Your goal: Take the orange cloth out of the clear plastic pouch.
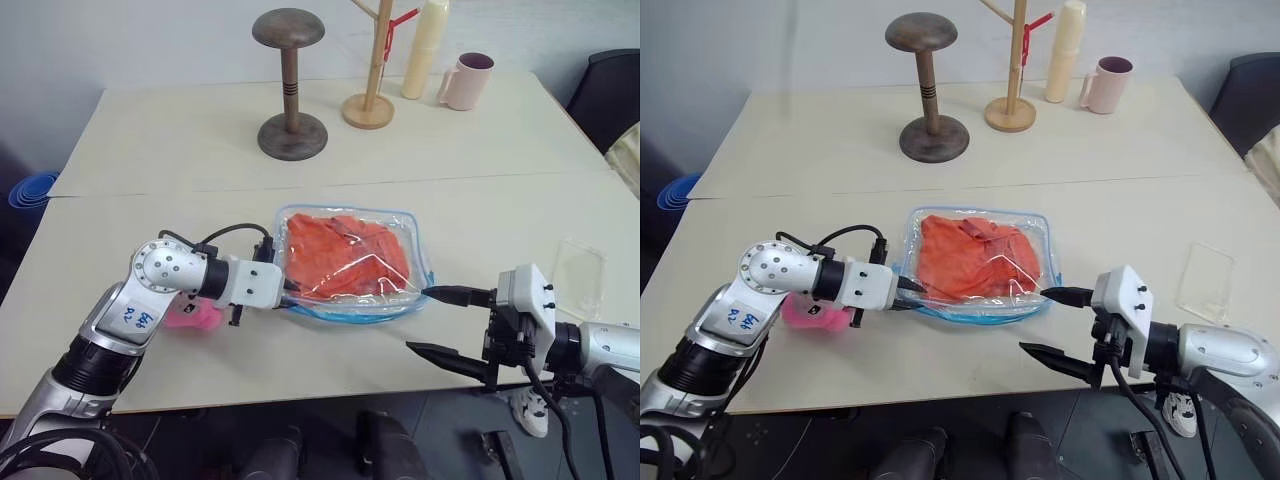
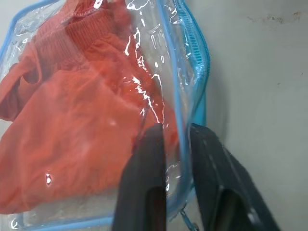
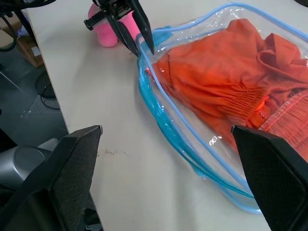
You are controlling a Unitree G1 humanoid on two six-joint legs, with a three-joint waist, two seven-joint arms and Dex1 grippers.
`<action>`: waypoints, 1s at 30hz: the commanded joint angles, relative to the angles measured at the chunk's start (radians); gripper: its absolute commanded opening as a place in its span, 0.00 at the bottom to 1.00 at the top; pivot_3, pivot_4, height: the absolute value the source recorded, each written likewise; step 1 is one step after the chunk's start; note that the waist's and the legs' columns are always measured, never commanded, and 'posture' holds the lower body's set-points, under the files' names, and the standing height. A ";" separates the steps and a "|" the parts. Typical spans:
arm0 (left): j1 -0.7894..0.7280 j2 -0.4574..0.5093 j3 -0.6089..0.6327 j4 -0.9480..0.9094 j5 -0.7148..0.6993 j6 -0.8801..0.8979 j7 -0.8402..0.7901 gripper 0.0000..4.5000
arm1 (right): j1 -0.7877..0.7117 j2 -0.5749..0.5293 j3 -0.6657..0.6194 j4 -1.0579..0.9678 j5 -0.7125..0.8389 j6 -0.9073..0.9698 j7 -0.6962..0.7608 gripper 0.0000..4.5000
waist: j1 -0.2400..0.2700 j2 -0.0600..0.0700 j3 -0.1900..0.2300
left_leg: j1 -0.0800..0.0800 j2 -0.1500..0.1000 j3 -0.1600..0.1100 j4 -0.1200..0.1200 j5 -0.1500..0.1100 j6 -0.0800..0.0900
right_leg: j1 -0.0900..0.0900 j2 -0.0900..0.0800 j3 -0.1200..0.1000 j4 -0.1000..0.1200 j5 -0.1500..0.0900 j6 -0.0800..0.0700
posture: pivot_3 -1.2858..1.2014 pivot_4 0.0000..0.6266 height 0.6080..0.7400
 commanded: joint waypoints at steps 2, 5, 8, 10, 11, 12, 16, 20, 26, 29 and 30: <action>0.013 -0.017 0.059 -0.081 -0.126 0.155 -0.003 0.01 | -0.005 0.011 -0.013 -0.023 -0.003 -0.016 0.014 1.00 | -0.001 0.000 0.000 | 0.000 0.000 0.000 0.000 0.000 0.000 | 0.000 0.000 0.000 0.000 0.000 0.000 | 0.52 0.24 1.00; 0.045 -0.051 0.110 -0.124 -0.249 0.326 0.030 0.01 | -0.002 0.014 -0.012 -0.030 -0.011 -0.019 0.018 1.00 | -0.001 0.000 0.000 | 0.000 0.000 0.000 0.000 0.000 0.000 | 0.000 0.000 0.000 0.001 0.000 0.000 | 0.52 0.24 1.00; 0.066 -0.076 0.149 -0.160 -0.307 0.425 0.080 0.00 | -0.005 0.021 -0.003 -0.040 -0.021 -0.023 0.017 0.91 | -0.001 0.000 0.000 | 0.000 0.000 0.000 0.000 0.000 0.000 | 0.000 0.000 0.000 0.001 0.000 0.000 | 0.52 0.24 1.00; 0.074 -0.092 0.170 -0.174 -0.334 0.481 0.120 0.00 | -0.006 0.019 0.012 -0.046 -0.047 -0.041 0.029 0.79 | -0.001 0.000 0.000 | 0.000 0.000 0.000 0.000 0.000 0.000 | 0.000 0.000 0.000 0.001 0.000 0.000 | 0.52 0.24 1.00; 0.077 -0.102 0.180 -0.179 -0.346 0.504 0.140 0.00 | -0.007 0.014 0.028 -0.048 -0.073 -0.055 0.039 0.72 | -0.001 0.000 0.000 | 0.000 0.000 0.000 0.000 0.000 0.000 | 0.000 0.000 0.000 0.001 0.000 0.000 | 0.52 0.24 1.00; 0.082 -0.111 0.187 -0.183 -0.357 0.524 0.157 0.00 | -0.020 0.013 0.056 -0.042 -0.104 -0.070 0.044 0.65 | -0.001 0.000 0.000 | 0.000 0.000 0.000 0.000 0.000 0.000 | 0.000 0.000 0.000 0.001 0.000 0.000 | 0.52 0.24 1.00; 0.096 -0.126 0.181 -0.191 -0.362 0.539 0.190 0.00 | -0.095 0.024 0.173 0.009 -0.234 -0.127 0.038 0.34 | -0.002 0.000 0.000 | 0.001 0.000 0.000 0.000 0.000 0.000 | 0.000 0.000 0.000 0.001 0.000 0.000 | 0.52 0.24 1.00; 0.103 -0.140 0.172 -0.202 -0.365 0.540 0.213 0.00 | -0.230 0.064 0.363 0.134 -0.518 -0.245 -0.033 0.05 | -0.004 -0.001 0.000 | 0.001 0.000 0.001 0.000 0.000 0.000 | 0.000 0.000 -0.001 0.001 0.000 0.000 | 0.52 0.24 1.00; 0.096 -0.140 0.167 -0.210 -0.370 0.544 0.225 0.00 | -0.340 0.145 0.527 0.296 -0.792 -0.384 -0.106 0.14 | -0.003 -0.001 0.000 | 0.001 -0.001 0.002 0.000 0.000 0.000 | -0.002 0.000 -0.001 0.003 0.000 0.000 | 0.52 0.24 1.00; 0.094 -0.137 0.168 -0.207 -0.372 0.541 0.226 0.00 | -0.343 0.159 0.557 0.326 -0.860 -0.437 -0.110 0.33 | -0.004 -0.001 0.000 | 0.001 -0.001 0.001 0.000 0.000 0.000 | -0.002 0.000 -0.001 0.003 0.000 0.000 | 0.52 0.24 1.00; 0.093 -0.138 0.168 -0.206 -0.371 0.540 0.227 0.00 | -0.345 0.171 0.562 0.338 -0.889 -0.452 -0.129 0.39 | -0.005 -0.001 0.000 | 0.001 -0.002 0.001 0.000 0.000 0.000 | -0.002 0.000 -0.001 0.003 0.000 0.000 | 0.52 0.24 1.00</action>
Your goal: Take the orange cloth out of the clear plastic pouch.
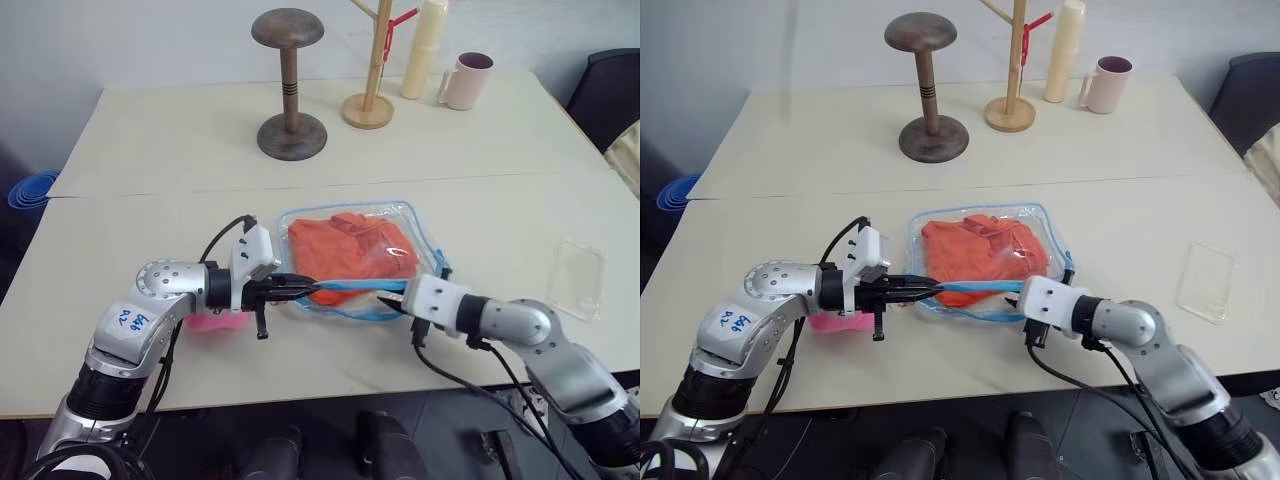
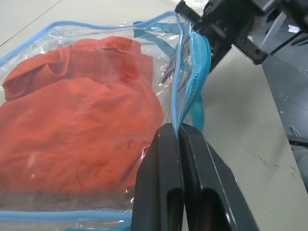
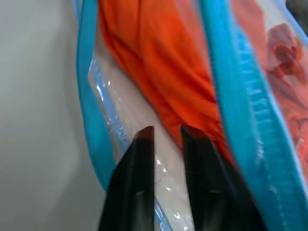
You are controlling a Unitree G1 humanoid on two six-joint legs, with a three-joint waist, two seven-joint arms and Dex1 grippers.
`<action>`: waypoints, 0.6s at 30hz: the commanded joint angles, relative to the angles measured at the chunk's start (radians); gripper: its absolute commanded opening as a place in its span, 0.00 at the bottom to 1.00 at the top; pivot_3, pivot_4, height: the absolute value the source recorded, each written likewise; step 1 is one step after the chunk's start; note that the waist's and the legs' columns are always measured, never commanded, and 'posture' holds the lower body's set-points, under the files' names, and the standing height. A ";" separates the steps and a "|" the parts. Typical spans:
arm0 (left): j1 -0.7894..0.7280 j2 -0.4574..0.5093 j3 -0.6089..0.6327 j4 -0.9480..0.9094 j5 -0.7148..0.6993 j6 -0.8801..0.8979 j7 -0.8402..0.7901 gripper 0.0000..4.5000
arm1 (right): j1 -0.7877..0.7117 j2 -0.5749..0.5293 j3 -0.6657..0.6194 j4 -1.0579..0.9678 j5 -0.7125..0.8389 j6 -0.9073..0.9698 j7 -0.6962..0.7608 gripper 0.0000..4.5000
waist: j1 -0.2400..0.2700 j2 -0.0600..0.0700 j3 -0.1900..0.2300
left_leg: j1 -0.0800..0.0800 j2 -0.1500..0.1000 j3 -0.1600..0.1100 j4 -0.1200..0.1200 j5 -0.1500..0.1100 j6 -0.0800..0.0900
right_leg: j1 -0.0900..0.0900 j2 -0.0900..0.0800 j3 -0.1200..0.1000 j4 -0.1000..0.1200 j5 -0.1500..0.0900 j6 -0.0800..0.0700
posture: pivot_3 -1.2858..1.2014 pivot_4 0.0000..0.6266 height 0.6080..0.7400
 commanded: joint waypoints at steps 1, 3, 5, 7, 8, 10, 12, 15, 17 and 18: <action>-0.011 0.002 0.012 -0.032 -0.016 -0.012 0.004 0.00 | -0.008 0.029 0.008 0.020 -0.086 -0.073 -0.044 0.47 | -0.001 0.000 0.000 | 0.000 0.000 0.000 0.000 0.000 0.000 | 0.000 0.000 0.000 0.000 0.000 0.000 | 0.52 0.24 1.00; -0.008 0.001 0.012 -0.037 -0.017 -0.012 0.006 0.00 | -0.012 0.050 0.013 0.038 -0.147 -0.105 -0.085 0.61 | -0.001 0.000 0.000 | 0.000 0.000 0.000 0.000 0.000 0.000 | 0.000 0.000 0.000 0.001 0.000 0.000 | 0.52 0.24 1.00; -0.007 -0.001 0.010 -0.042 -0.019 -0.011 0.009 0.00 | -0.025 0.072 0.017 0.066 -0.223 -0.139 -0.139 0.76 | -0.002 0.000 0.000 | 0.000 0.000 0.000 0.000 0.000 0.000 | 0.000 0.000 0.000 0.001 0.000 0.000 | 0.52 0.24 1.00; -0.005 -0.003 0.008 -0.047 -0.022 -0.011 0.010 0.00 | -0.040 0.091 0.024 0.096 -0.282 -0.173 -0.175 0.90 | -0.003 0.000 0.000 | 0.001 0.000 0.001 0.000 0.000 0.000 | 0.000 0.000 0.000 0.002 0.000 0.000 | 0.52 0.24 1.00; -0.005 -0.003 0.007 -0.048 -0.023 -0.011 0.010 0.00 | -0.045 0.101 0.028 0.110 -0.298 -0.184 -0.182 0.90 | -0.003 0.000 0.000 | 0.001 0.000 0.001 0.000 0.000 0.000 | 0.000 0.000 0.000 0.002 0.000 0.000 | 0.52 0.24 1.00; -0.007 -0.005 0.006 -0.047 -0.025 -0.011 0.011 0.00 | -0.062 0.116 0.044 0.139 -0.338 -0.206 -0.194 0.90 | -0.003 0.000 0.000 | 0.001 0.000 0.001 0.000 0.000 0.000 | 0.000 0.000 0.000 0.002 0.000 0.000 | 0.52 0.24 1.00; -0.014 -0.010 0.005 -0.044 -0.027 -0.010 0.013 0.00 | -0.083 0.126 0.066 0.173 -0.381 -0.233 -0.200 0.90 | -0.003 0.000 0.000 | 0.001 0.000 0.001 0.000 0.000 0.000 | 0.000 0.000 0.000 0.002 0.000 0.000 | 0.52 0.24 1.00; -0.023 -0.024 0.003 -0.039 -0.030 -0.009 0.020 0.00 | -0.117 0.139 0.105 0.238 -0.449 -0.291 -0.211 0.90 | -0.004 0.000 -0.001 | 0.001 0.000 0.001 0.000 0.000 0.000 | 0.000 0.000 0.000 0.002 0.000 0.000 | 0.52 0.24 1.00; -0.029 -0.030 0.001 -0.035 -0.029 -0.010 0.022 0.00 | -0.157 0.164 0.132 0.290 -0.479 -0.322 -0.220 0.90 | -0.006 -0.001 -0.001 | 0.002 0.000 0.001 0.000 0.000 0.000 | 0.000 0.001 0.000 0.003 0.000 0.000 | 0.52 0.24 1.00; -0.032 -0.034 0.000 -0.033 -0.028 -0.011 0.023 0.00 | -0.178 0.181 0.142 0.317 -0.491 -0.334 -0.226 0.90 | -0.008 -0.001 -0.001 | 0.003 0.000 0.002 0.000 0.000 0.000 | 0.000 0.001 0.000 0.003 0.000 0.000 | 0.52 0.24 1.00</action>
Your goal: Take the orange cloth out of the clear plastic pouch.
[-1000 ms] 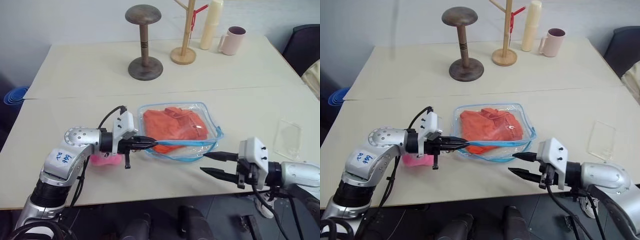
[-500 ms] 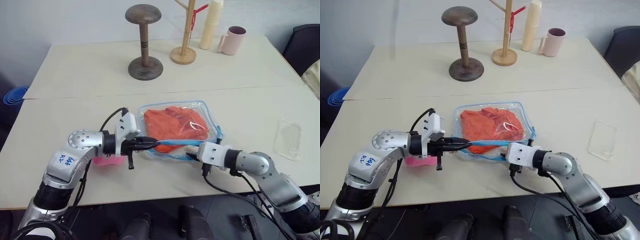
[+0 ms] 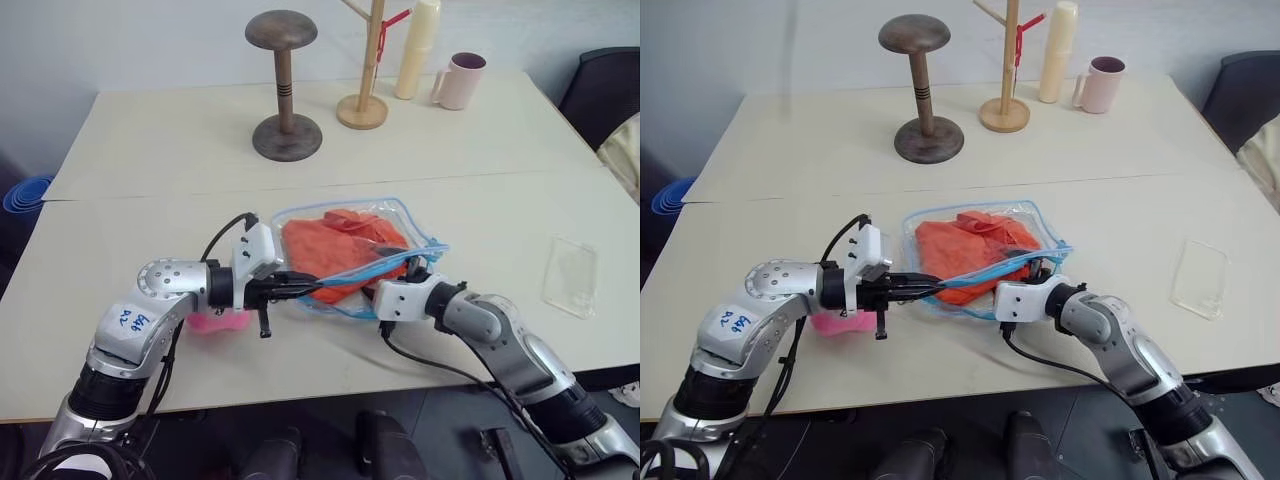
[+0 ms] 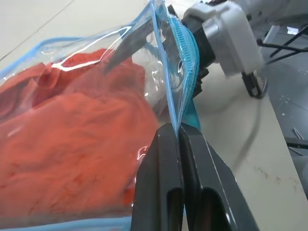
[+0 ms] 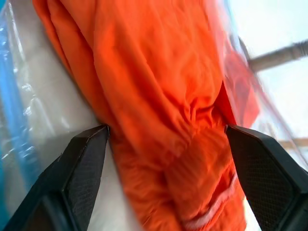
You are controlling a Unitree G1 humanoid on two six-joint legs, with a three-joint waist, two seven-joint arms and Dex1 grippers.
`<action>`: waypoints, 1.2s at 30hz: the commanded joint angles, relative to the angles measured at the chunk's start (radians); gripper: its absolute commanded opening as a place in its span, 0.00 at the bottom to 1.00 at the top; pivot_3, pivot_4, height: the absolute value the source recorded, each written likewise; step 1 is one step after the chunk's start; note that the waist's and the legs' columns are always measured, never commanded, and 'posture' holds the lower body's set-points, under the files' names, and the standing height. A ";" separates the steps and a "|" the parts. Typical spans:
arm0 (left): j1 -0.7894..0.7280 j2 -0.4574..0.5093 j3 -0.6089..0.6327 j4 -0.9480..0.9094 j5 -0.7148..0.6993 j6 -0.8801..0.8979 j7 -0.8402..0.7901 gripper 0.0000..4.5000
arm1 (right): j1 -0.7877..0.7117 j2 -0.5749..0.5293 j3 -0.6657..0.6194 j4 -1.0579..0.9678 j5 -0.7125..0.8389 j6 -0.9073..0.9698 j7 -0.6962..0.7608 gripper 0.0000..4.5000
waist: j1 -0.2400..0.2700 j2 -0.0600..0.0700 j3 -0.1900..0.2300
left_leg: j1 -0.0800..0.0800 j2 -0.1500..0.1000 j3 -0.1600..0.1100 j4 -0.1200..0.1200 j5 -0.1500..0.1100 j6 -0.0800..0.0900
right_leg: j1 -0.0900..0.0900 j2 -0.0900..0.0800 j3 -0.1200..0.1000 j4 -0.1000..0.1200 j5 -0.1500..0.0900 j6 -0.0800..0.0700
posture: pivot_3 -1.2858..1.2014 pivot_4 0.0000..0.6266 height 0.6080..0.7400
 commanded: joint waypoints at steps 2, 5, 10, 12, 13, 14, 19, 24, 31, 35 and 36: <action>-0.027 -0.018 0.004 -0.013 -0.019 -0.011 0.009 0.00 | -0.066 0.068 0.066 0.137 -0.072 -0.051 -0.021 0.90 | -0.008 -0.001 -0.001 | 0.002 0.000 0.001 -0.001 0.000 0.000 | 0.001 0.000 0.000 0.001 0.000 0.000 | 0.52 0.24 1.00; -0.034 -0.030 0.008 -0.010 -0.022 -0.007 0.019 0.00 | -0.100 0.103 0.082 0.213 -0.084 -0.086 -0.026 0.90 | -0.016 -0.001 -0.001 | 0.005 0.000 0.001 -0.002 0.000 0.000 | 0.003 0.001 0.001 0.001 0.000 0.000 | 0.52 0.24 1.00; -0.033 -0.041 0.015 -0.015 -0.025 0.003 0.037 0.00 | -0.114 0.115 0.088 0.256 -0.083 -0.129 -0.017 0.51 | -0.020 -0.001 -0.001 | 0.013 0.001 0.000 -0.003 0.000 -0.001 | 0.013 0.001 0.001 -0.002 -0.001 -0.001 | 0.52 0.24 1.00; -0.031 -0.046 0.019 -0.016 -0.028 0.007 0.049 0.00 | -0.110 0.112 0.085 0.247 -0.081 -0.139 -0.008 0.36 | -0.019 -0.001 -0.001 | 0.013 0.001 0.000 -0.003 0.000 -0.001 | 0.013 0.001 0.001 -0.002 -0.001 -0.001 | 0.52 0.24 1.00; -0.032 -0.054 0.025 -0.014 -0.032 0.013 0.061 0.00 | -0.104 0.104 0.085 0.237 -0.080 -0.148 0.001 0.28 | -0.019 -0.001 -0.001 | 0.013 0.001 0.000 -0.003 0.000 -0.001 | 0.013 0.001 0.001 -0.002 -0.001 -0.001 | 0.52 0.24 1.00; -0.032 -0.060 0.028 -0.012 -0.036 0.017 0.070 0.00 | -0.100 0.099 0.085 0.231 -0.080 -0.155 0.008 0.20 | -0.018 -0.001 -0.001 | 0.013 0.001 -0.001 -0.003 0.000 -0.001 | 0.013 0.001 0.002 -0.002 -0.001 -0.001 | 0.52 0.24 1.00; -0.082 -0.134 0.066 0.032 -0.059 0.112 0.184 0.00 | -0.068 0.062 0.069 0.168 -0.092 -0.171 0.037 0.00 | -0.007 -0.001 -0.001 | 0.013 0.001 -0.003 -0.003 0.000 -0.001 | 0.014 0.001 0.001 -0.004 -0.001 -0.001 | 0.52 0.24 1.00; -0.079 -0.084 -0.041 0.073 0.091 0.013 0.187 0.00 | -0.045 0.011 -0.028 -0.003 -0.028 -0.121 0.093 0.00 | 0.001 -0.001 0.000 | 0.013 0.001 -0.004 -0.004 0.000 -0.001 | 0.015 0.001 0.001 -0.006 -0.001 -0.001 | 0.52 0.24 1.00; -0.076 -0.051 -0.134 0.177 0.249 -0.155 0.194 0.00 | 0.112 -0.195 -0.155 -0.287 0.307 -0.167 0.365 0.00 | 0.011 0.001 0.000 | 0.012 0.001 -0.005 -0.005 0.000 -0.001 | 0.015 0.001 0.002 -0.007 -0.001 -0.001 | 0.52 0.24 1.00; -0.112 -0.070 -0.116 0.241 0.274 -0.167 0.220 0.00 | 0.302 -0.426 -0.216 -0.319 0.369 -0.275 0.506 0.00 | 0.022 0.000 0.001 | 0.011 0.000 -0.007 -0.006 0.000 0.000 | 0.017 0.000 0.000 -0.012 0.000 0.000 | 0.52 0.24 1.00; -0.118 -0.059 -0.112 0.258 0.285 -0.180 0.214 0.00 | 0.369 -0.480 -0.262 -0.307 0.380 -0.296 0.524 0.00 | 0.024 0.000 0.001 | 0.011 0.000 -0.007 -0.006 0.000 0.000 | 0.017 0.000 0.000 -0.013 0.000 0.000 | 0.52 0.24 1.00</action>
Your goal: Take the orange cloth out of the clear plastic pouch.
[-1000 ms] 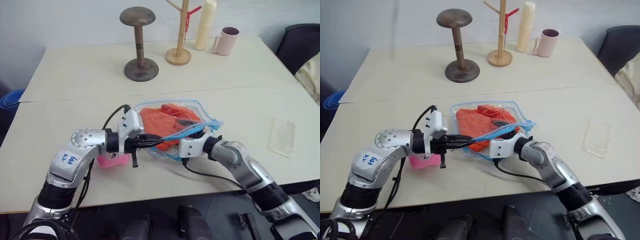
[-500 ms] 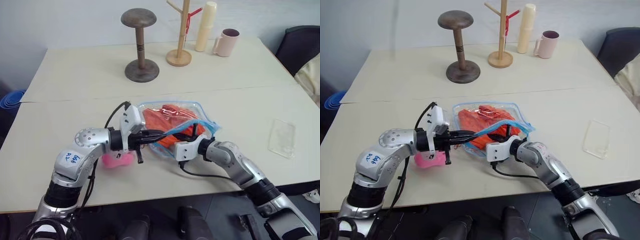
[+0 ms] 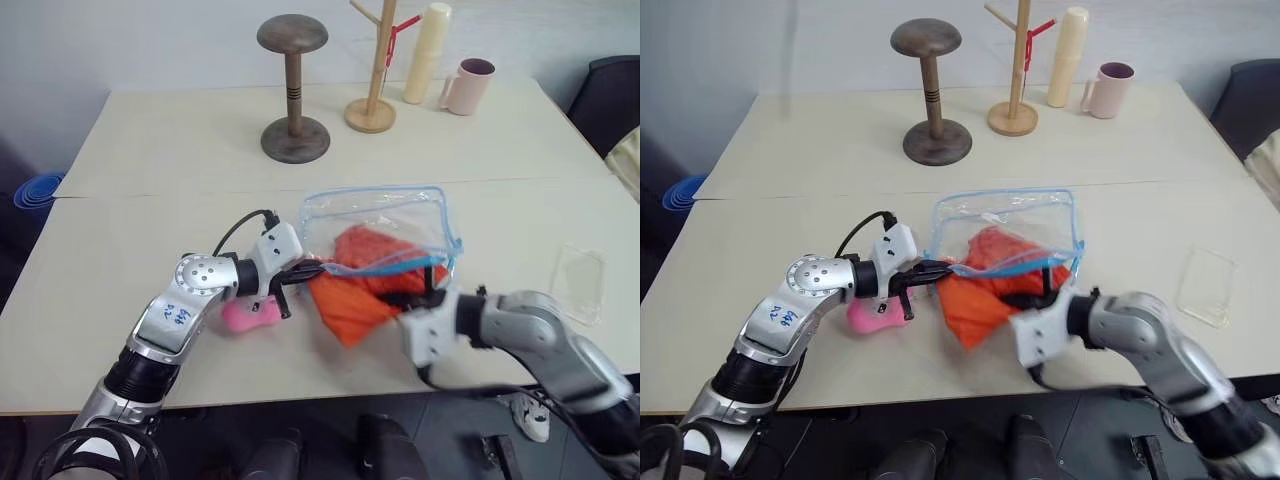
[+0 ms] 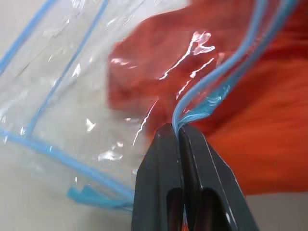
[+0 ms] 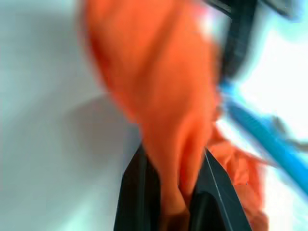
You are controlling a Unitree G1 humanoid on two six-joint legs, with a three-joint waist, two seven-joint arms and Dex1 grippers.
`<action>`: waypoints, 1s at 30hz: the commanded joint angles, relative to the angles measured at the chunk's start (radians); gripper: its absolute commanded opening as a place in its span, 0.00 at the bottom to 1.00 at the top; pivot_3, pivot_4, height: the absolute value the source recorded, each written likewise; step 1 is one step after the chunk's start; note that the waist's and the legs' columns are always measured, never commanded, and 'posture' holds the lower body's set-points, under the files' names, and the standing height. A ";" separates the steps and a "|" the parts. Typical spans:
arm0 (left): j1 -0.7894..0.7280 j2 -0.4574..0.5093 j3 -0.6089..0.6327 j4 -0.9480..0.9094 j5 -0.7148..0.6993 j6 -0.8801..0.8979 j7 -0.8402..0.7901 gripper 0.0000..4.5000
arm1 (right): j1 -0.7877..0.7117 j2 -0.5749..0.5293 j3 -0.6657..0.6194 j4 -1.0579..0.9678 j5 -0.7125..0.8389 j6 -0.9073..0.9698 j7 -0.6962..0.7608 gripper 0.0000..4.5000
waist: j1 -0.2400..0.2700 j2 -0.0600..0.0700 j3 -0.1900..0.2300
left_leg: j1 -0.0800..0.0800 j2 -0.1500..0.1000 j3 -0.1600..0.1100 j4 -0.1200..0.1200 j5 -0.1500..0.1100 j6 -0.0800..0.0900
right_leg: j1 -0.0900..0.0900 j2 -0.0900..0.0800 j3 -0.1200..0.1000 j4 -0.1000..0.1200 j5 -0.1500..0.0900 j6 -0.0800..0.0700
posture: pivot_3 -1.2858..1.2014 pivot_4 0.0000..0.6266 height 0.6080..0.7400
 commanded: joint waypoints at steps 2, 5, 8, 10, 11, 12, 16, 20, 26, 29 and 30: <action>-0.036 0.046 0.045 0.051 0.055 -0.050 0.001 0.00 | 0.197 -0.155 -0.196 0.018 0.059 -0.107 0.072 0.00 | 0.005 0.000 0.000 | 0.000 0.000 0.000 0.000 0.000 0.000 | 0.000 0.000 0.000 -0.001 0.000 0.001 | 0.52 0.24 1.00; -0.035 0.101 0.073 0.067 0.066 -0.064 -0.018 0.00 | 0.303 -0.195 -0.341 0.101 0.056 -0.179 0.073 0.00 | 0.000 -0.001 0.000 | 0.001 0.001 0.001 -0.001 0.000 0.000 | 0.000 0.001 0.001 -0.001 0.000 0.001 | 0.52 0.24 1.00; -0.018 0.155 0.107 0.052 0.039 -0.070 -0.067 0.00 | 0.326 -0.200 -0.445 0.208 0.055 -0.210 0.055 0.00 | -0.004 -0.001 0.000 | 0.002 0.001 0.001 -0.002 0.000 0.000 | 0.000 0.001 0.001 -0.001 0.000 0.001 | 0.52 0.24 1.00; 0.005 0.193 0.118 0.029 0.039 -0.084 -0.099 0.00 | 0.275 -0.206 -0.472 0.318 0.007 -0.236 0.008 0.00 | -0.008 0.000 0.000 | 0.002 0.001 0.001 -0.002 0.000 0.000 | 0.000 0.001 0.001 -0.001 0.000 0.001 | 0.52 0.24 1.00; 0.015 0.209 0.125 0.023 0.044 -0.097 -0.107 0.00 | 0.248 -0.218 -0.477 0.379 -0.007 -0.255 -0.003 0.00 | -0.010 0.000 0.000 | 0.002 0.001 0.001 -0.002 0.000 0.000 | 0.000 0.001 0.001 -0.001 0.000 0.001 | 0.52 0.24 1.00; 0.029 0.224 0.136 0.005 0.028 -0.104 -0.133 0.00 | 0.211 -0.218 -0.477 0.430 -0.015 -0.255 -0.022 0.00 | -0.012 0.000 0.001 | 0.002 0.000 0.001 -0.002 0.000 0.000 | 0.000 0.001 0.001 -0.001 0.000 0.001 | 0.52 0.24 1.00; 0.106 0.293 0.154 -0.127 -0.090 -0.099 -0.308 0.00 | 0.014 -0.136 -0.429 0.566 -0.062 -0.140 -0.149 0.00 | -0.019 0.000 0.001 | 0.001 0.001 0.001 -0.004 0.000 0.000 | -0.001 0.001 0.001 -0.002 0.000 0.000 | 0.52 0.24 1.00; 0.159 0.348 0.126 -0.190 -0.093 -0.135 -0.396 0.00 | -0.116 -0.012 -0.355 0.589 -0.112 0.036 -0.228 0.00 | -0.021 0.001 0.001 | 0.002 0.003 0.003 -0.006 0.000 0.000 | -0.002 0.001 0.001 -0.003 0.000 0.000 | 0.52 0.24 1.00; 0.113 0.307 0.085 -0.113 0.038 -0.152 -0.288 0.10 | -0.109 0.074 -0.328 0.461 -0.033 0.225 -0.179 0.28 | -0.010 0.003 0.001 | 0.001 0.002 0.002 -0.005 0.000 0.000 | -0.002 0.001 0.001 -0.002 0.000 -0.001 | 0.52 0.24 1.00; 0.084 0.267 0.108 -0.098 0.025 -0.083 -0.241 0.28 | -0.055 0.055 -0.346 0.380 0.018 0.269 -0.127 0.50 | -0.013 0.003 0.001 | 0.001 0.002 0.001 -0.005 0.000 0.000 | -0.002 0.001 0.000 -0.002 0.000 0.000 | 0.52 0.24 1.00; 0.078 0.257 0.119 -0.100 0.016 -0.065 -0.230 0.34 | -0.038 0.049 -0.360 0.355 0.035 0.283 -0.114 0.58 | -0.013 0.003 0.001 | 0.001 0.002 0.001 -0.005 0.000 0.000 | -0.002 0.001 0.000 -0.002 0.000 0.000 | 0.52 0.24 1.00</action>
